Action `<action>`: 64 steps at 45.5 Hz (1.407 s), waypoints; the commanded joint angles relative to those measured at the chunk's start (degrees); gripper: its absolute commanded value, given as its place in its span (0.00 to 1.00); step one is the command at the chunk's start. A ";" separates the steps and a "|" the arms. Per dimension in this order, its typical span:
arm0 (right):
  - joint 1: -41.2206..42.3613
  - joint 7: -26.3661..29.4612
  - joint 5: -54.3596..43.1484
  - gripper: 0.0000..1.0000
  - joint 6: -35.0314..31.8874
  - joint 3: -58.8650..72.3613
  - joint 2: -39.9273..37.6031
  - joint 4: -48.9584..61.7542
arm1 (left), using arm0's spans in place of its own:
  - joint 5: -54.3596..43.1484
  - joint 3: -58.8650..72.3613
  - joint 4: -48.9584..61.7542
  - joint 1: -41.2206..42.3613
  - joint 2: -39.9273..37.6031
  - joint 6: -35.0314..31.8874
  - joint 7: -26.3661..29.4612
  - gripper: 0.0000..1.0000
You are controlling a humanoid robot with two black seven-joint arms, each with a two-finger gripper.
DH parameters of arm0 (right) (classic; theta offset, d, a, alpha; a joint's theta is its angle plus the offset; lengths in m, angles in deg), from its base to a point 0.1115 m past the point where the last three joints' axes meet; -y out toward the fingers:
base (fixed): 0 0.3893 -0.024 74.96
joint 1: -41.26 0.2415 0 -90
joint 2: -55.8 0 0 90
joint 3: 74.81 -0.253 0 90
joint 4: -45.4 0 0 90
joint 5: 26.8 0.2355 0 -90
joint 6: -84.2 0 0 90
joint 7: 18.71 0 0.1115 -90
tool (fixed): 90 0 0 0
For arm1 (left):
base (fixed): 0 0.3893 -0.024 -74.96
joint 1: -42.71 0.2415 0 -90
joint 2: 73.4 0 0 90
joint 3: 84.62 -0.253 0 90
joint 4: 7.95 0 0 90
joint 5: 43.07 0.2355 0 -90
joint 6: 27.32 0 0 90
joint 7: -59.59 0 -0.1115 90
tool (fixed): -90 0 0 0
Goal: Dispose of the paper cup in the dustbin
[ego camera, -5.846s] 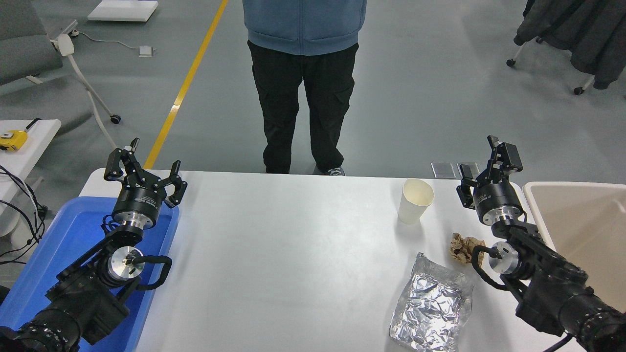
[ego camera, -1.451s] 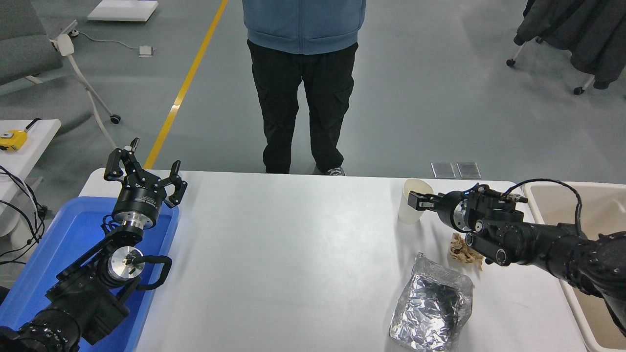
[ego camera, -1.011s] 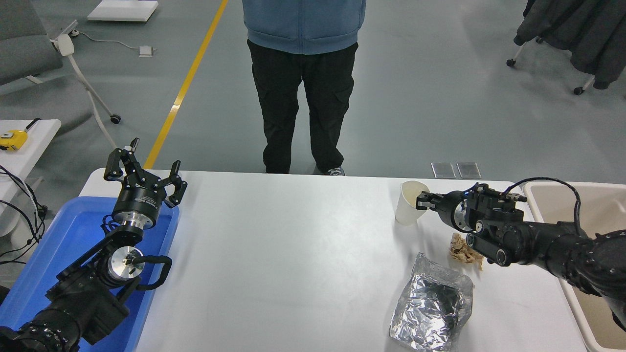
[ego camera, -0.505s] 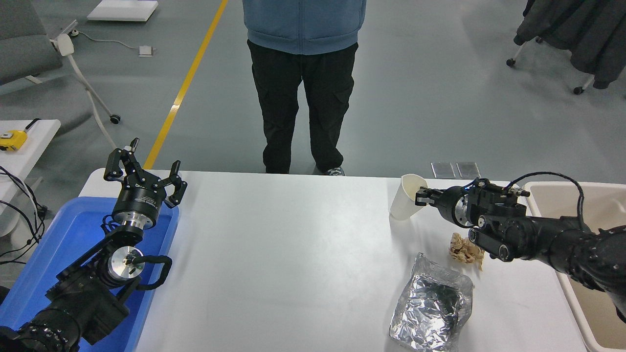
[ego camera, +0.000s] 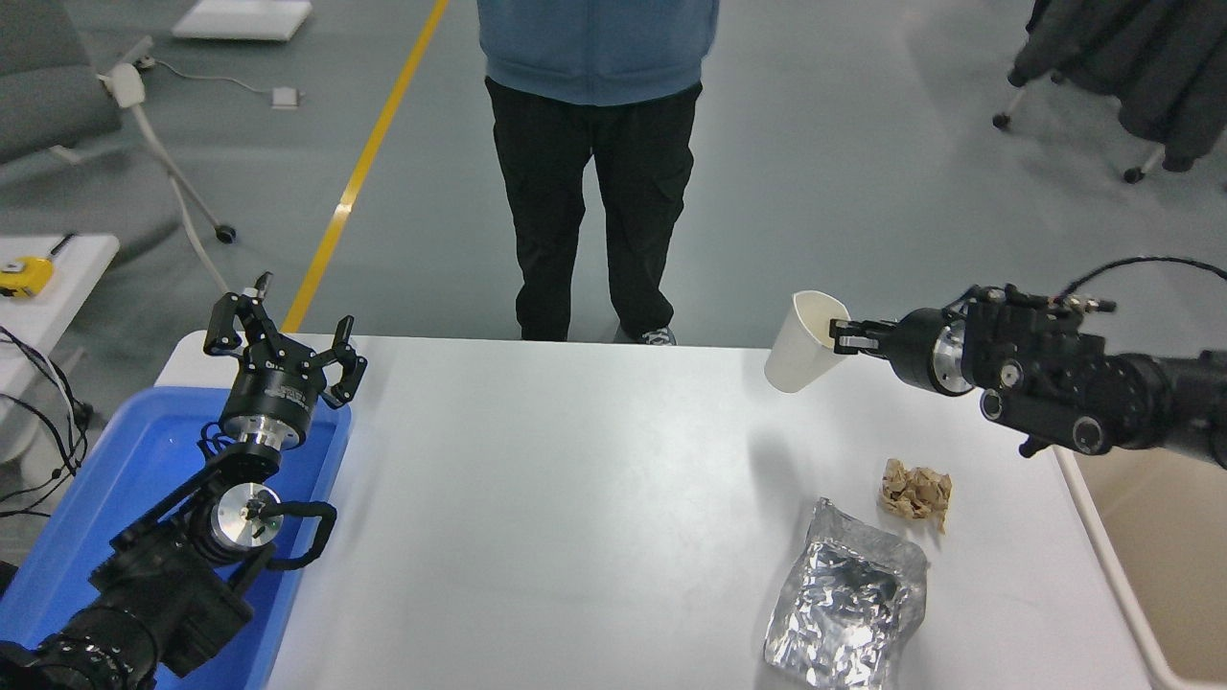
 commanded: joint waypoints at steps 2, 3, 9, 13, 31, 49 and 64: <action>9.96 -0.96 -0.80 0.00 -4.50 1.05 -9.30 -11.00 | 0.01 0.00 0.00 0.00 0.00 0.00 0.00 1.00; 10.48 -0.96 -0.80 0.00 -4.58 1.14 -9.65 -11.70 | 0.01 0.00 0.00 0.00 0.00 0.00 0.00 1.00; 14.17 -1.04 -1.42 0.00 -5.37 2.63 -11.59 -15.31 | 0.01 0.00 0.00 0.00 0.00 0.00 0.00 1.00; 16.11 -1.13 -1.42 0.00 -5.90 3.86 -12.64 -16.98 | 0.01 0.00 0.00 0.00 0.00 0.00 0.00 1.00; 20.42 -1.40 -1.95 0.00 -6.08 5.88 -16.42 -19.79 | 0.01 0.00 0.00 0.00 0.00 0.00 0.00 1.00; 3.56 -2.01 -0.89 0.00 0.24 -2.89 -30.74 -18.04 | 0.01 0.00 0.00 0.00 0.00 0.00 0.00 1.00; -23.34 -3.07 3.84 0.00 7.36 -22.41 -38.40 -16.02 | 0.01 0.00 0.00 0.00 0.00 0.00 0.00 1.00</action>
